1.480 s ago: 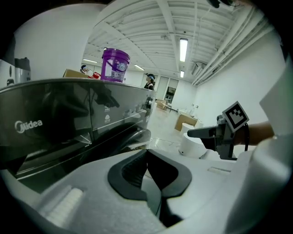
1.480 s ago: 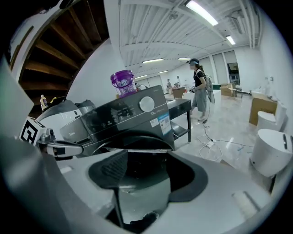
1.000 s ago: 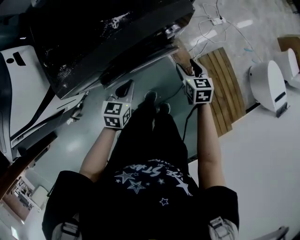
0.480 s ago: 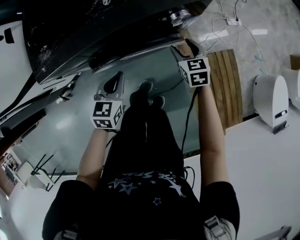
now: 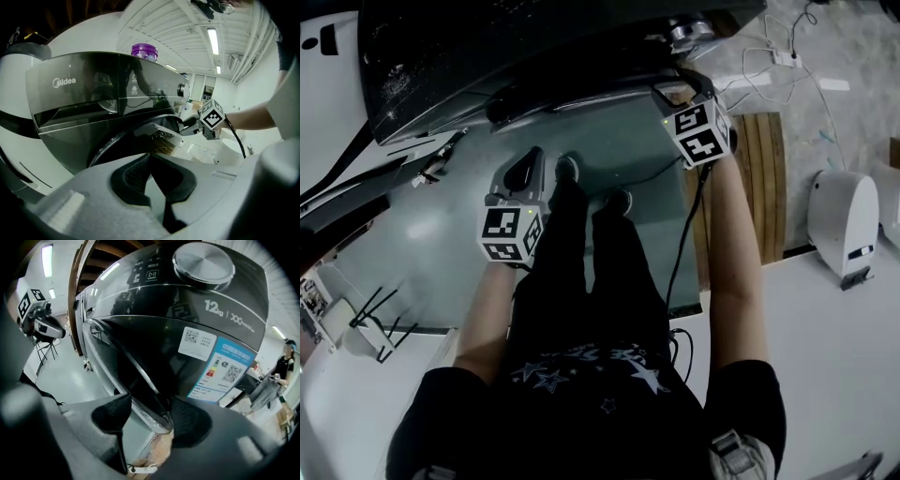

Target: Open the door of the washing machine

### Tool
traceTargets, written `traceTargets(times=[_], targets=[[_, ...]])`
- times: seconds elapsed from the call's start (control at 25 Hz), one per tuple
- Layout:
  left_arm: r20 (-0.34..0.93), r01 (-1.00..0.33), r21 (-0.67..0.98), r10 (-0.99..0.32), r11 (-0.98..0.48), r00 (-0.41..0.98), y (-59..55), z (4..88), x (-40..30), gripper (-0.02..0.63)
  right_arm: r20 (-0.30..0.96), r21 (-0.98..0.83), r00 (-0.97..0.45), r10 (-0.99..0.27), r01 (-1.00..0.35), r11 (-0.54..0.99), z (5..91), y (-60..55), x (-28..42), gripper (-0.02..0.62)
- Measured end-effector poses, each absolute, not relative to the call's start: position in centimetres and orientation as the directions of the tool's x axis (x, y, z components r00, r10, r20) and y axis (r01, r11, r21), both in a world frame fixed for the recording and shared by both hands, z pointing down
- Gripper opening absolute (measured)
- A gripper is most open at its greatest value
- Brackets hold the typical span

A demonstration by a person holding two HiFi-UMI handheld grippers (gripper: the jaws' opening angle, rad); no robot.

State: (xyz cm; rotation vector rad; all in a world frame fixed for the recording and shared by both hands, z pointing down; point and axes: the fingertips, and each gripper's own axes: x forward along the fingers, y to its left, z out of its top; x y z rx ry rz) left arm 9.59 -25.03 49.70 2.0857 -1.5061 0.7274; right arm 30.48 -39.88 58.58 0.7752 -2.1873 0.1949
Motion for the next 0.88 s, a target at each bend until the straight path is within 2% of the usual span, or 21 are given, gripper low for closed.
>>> traceTargets(times=[0.44, 0.88], targets=[[0.672, -0.943, 0.052, -0.686, -0.330, 0.277, -23.9, 50.3, 7.3, 0.011, 0.739, 0.112, -0.453, -0.499, -0.648, 0.753, 58.6, -38.1, 31.2, 0.261], [0.665, -0.880, 0.096, -0.628, -0.465, 0.405, -23.1, 50.6, 4.5, 0.011, 0.783, 0.106, -0.326, -0.530, -0.770, 0.630, 58.8, -32.0, 32.9, 0.264]])
